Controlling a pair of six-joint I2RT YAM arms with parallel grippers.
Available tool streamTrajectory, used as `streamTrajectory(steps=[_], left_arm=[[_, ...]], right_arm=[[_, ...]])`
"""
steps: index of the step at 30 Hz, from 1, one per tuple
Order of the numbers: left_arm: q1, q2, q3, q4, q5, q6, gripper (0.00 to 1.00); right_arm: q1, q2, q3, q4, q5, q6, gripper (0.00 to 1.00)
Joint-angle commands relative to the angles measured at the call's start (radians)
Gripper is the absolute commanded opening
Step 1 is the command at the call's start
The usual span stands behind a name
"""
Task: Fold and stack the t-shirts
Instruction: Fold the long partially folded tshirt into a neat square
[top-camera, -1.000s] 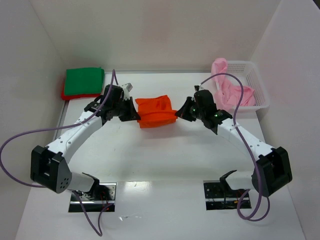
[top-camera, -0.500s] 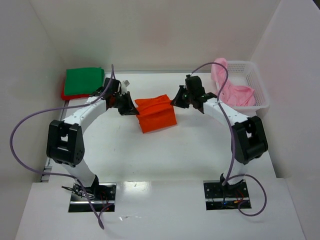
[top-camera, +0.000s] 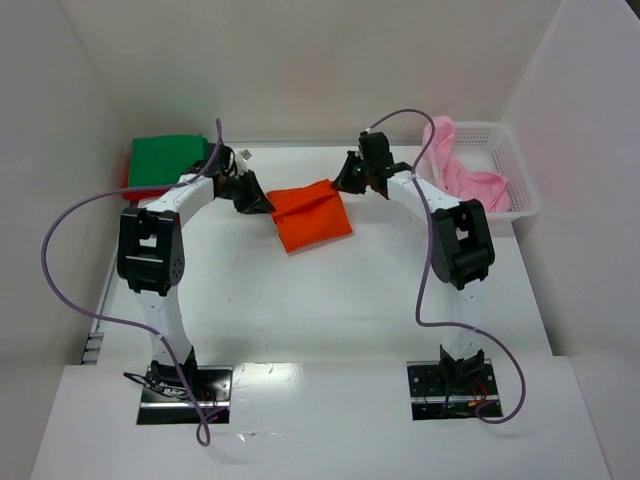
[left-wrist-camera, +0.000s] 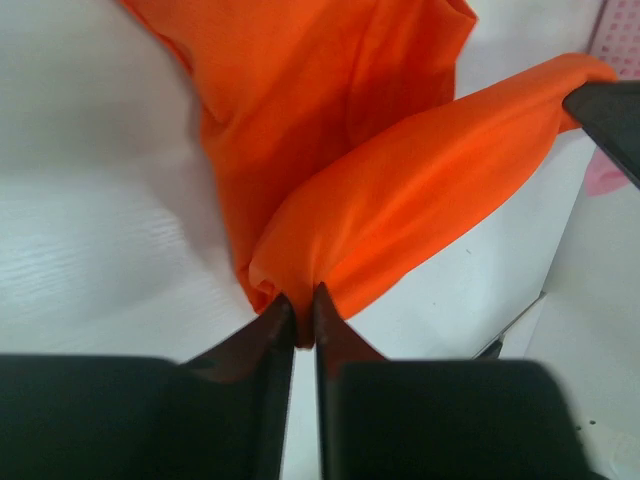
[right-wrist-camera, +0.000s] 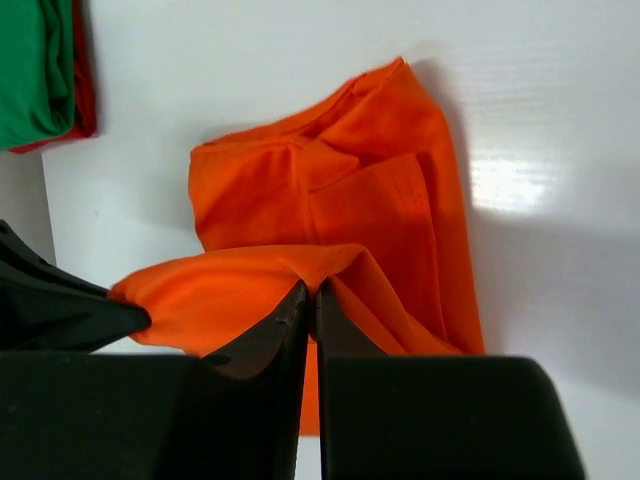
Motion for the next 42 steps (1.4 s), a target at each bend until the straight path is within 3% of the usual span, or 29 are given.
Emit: streamTrajectory(steps=[1,3,6,7,11,16,19,21,25,27,29,30,33,34,36,39,42], left_arm=[[0.041,0.032,0.035,0.029,0.040,0.002,0.23],[0.055,0.063,0.045,0.045,0.062,0.002,0.33],[0.076,0.111,0.099,0.071,0.083,0.002,0.52],[0.076,0.124,0.113,0.071,0.083,0.002,0.56],[0.098,0.160,0.151,0.092,0.094,0.002,0.66],[0.107,0.151,0.160,0.095,0.120,0.022,0.72],[0.107,0.070,0.060,0.130,0.129,0.022,0.77],[0.107,-0.004,0.010,0.154,0.129,0.022,0.77],[0.084,-0.066,-0.074,0.197,0.148,0.022,0.73],[0.054,-0.078,-0.106,0.215,0.113,0.031,0.73],[0.041,-0.078,-0.116,0.244,0.100,0.016,0.70],[0.041,-0.069,-0.116,0.256,0.090,0.006,0.66],[0.030,-0.029,-0.113,0.276,0.074,-0.021,0.53],[0.030,-0.020,-0.113,0.276,0.074,-0.021,0.44],[0.020,0.016,-0.079,0.276,0.074,-0.030,0.37],[0.020,0.060,-0.032,0.286,0.065,-0.030,0.37],[0.020,0.101,0.016,0.263,0.033,-0.030,0.46]], right_arm=[[-0.022,0.069,0.109,0.053,-0.017,-0.029,0.10],[-0.022,0.103,0.162,0.053,-0.017,-0.029,0.11],[-0.022,0.162,0.233,0.053,-0.017,-0.029,0.22],[-0.022,0.175,0.253,0.062,-0.017,-0.038,0.36],[-0.022,0.235,0.367,0.039,-0.026,-0.067,0.58],[-0.022,0.222,0.428,0.004,-0.004,-0.077,0.63],[-0.022,0.134,0.329,0.023,0.006,-0.086,0.63],[-0.022,0.079,0.205,0.060,0.006,-0.086,0.49],[-0.022,-0.008,0.069,0.117,-0.026,-0.098,0.33],[-0.022,-0.009,0.046,0.117,-0.038,-0.119,0.38],[-0.022,0.002,0.037,0.087,-0.038,-0.141,0.54],[-0.022,0.002,0.028,0.086,-0.038,-0.141,0.57],[-0.022,0.021,0.028,0.086,-0.038,-0.150,0.58],[-0.022,0.034,0.028,0.086,-0.038,-0.150,0.58],[-0.022,0.069,0.061,0.086,-0.047,-0.161,0.55],[-0.022,0.132,0.126,0.059,-0.069,-0.179,0.55],[-0.022,0.171,0.179,0.048,-0.080,-0.179,0.55]])
